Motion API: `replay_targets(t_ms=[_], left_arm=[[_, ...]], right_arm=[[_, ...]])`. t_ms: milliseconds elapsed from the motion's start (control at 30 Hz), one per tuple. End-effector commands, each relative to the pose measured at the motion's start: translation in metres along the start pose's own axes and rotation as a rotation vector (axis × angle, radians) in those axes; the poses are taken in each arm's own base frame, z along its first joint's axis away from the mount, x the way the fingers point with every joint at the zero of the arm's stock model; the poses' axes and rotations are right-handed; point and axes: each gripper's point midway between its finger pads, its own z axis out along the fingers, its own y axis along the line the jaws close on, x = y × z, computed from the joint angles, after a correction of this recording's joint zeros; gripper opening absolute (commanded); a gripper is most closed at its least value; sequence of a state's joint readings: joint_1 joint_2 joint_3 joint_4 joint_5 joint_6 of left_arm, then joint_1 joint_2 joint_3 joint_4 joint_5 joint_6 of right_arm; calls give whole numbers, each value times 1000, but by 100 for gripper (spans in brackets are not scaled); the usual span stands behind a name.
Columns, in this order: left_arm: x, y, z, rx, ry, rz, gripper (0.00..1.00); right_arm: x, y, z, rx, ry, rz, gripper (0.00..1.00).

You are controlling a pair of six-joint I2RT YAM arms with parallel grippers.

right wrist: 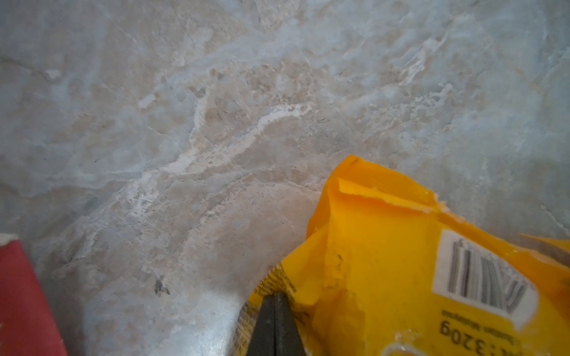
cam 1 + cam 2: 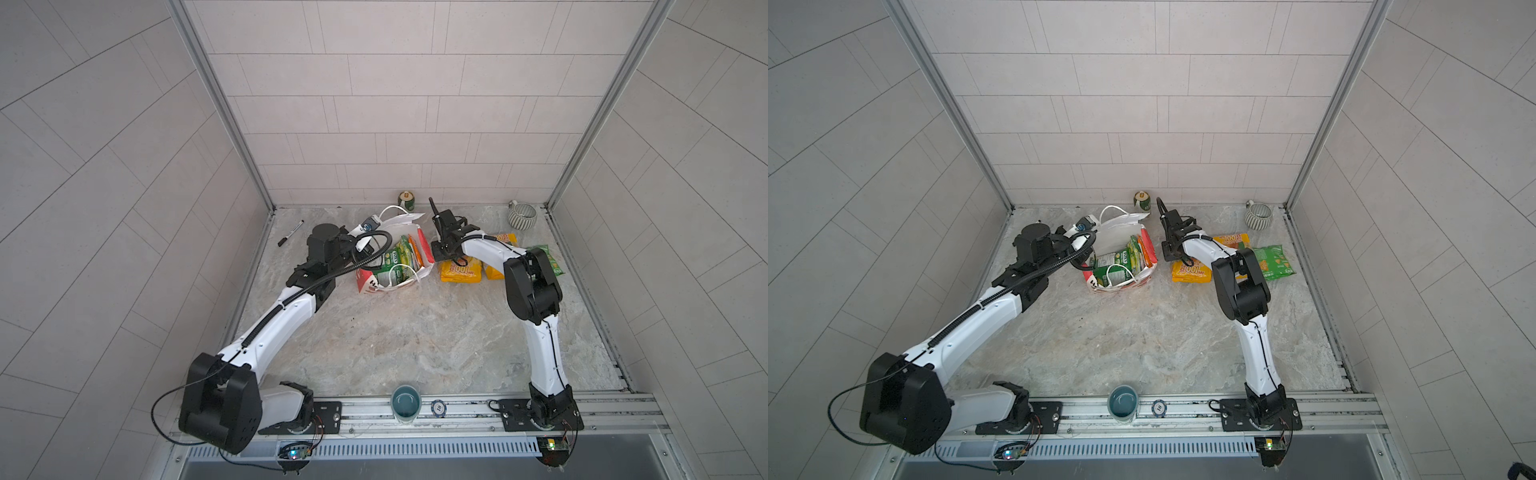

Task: Take the snacks out of the paper bag

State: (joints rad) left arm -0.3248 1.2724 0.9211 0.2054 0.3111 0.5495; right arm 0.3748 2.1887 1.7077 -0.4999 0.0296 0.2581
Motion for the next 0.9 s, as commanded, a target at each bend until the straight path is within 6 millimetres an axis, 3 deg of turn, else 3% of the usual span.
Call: replay_targets(t_ms=[0, 133, 433, 867], left_arm=[[-20, 10, -4, -34, -80, 16, 0], [-20, 10, -4, -32, -80, 16, 0], [-18, 9, -2, -28, -75, 15, 0], [-18, 8, -1, -24, -75, 10, 0]], right_arm=[[3, 11, -31, -64, 17, -60, 4], [10, 21, -39, -75, 20, -78, 5], [39, 27, -19, -45, 90, -106, 6], [49, 0, -21, 50, 121, -52, 5]])
